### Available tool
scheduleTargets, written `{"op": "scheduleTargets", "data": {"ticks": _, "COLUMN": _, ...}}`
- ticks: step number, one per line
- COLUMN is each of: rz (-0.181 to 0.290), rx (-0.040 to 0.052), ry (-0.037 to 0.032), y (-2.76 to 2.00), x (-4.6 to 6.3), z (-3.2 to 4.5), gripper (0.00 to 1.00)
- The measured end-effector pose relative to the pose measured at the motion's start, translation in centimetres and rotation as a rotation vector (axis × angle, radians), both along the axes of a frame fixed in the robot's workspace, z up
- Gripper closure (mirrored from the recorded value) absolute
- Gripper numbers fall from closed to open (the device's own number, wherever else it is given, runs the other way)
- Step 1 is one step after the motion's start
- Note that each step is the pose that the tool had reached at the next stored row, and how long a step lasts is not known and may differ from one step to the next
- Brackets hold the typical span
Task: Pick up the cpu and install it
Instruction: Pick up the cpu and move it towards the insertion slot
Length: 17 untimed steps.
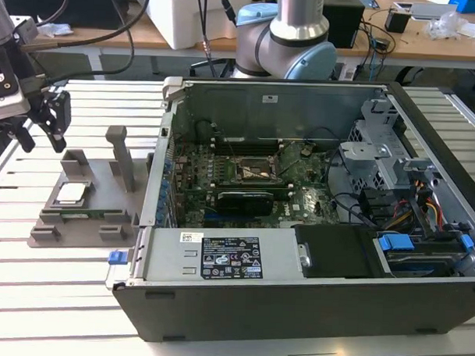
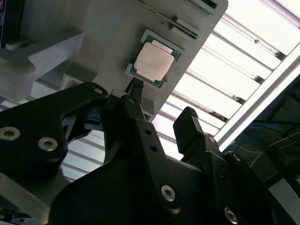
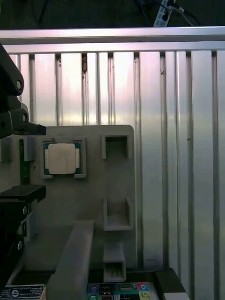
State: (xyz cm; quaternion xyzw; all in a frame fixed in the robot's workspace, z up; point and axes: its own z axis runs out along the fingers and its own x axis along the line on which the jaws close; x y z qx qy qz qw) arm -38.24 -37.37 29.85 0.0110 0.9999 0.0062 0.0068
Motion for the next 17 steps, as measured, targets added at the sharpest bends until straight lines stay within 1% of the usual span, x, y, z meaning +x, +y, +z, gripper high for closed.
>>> {"op": "scheduleTargets", "data": {"ticks": 6, "rz": 0.000, "rx": 0.0000, "ry": 0.0017, "y": 0.00, "x": 0.0, "z": -1.05, "gripper": 0.46}}
{"op": "scheduleTargets", "data": {"ticks": 11, "rz": 0.000, "rx": 0.0000, "ry": 0.0025, "y": 0.00, "x": 0.0, "z": -1.70, "gripper": 0.46}}
{"op": "scheduleTargets", "data": {"ticks": 13, "rz": 0.000, "rx": 0.0000, "ry": 0.0030, "y": 0.00, "x": 0.0, "z": -2.08, "gripper": 0.46}}
{"op": "scheduleTargets", "data": {"ticks": 17, "rz": 0.000, "rx": 0.0000, "ry": 0.0036, "y": 0.00, "x": 0.0, "z": -2.51, "gripper": 0.46}}
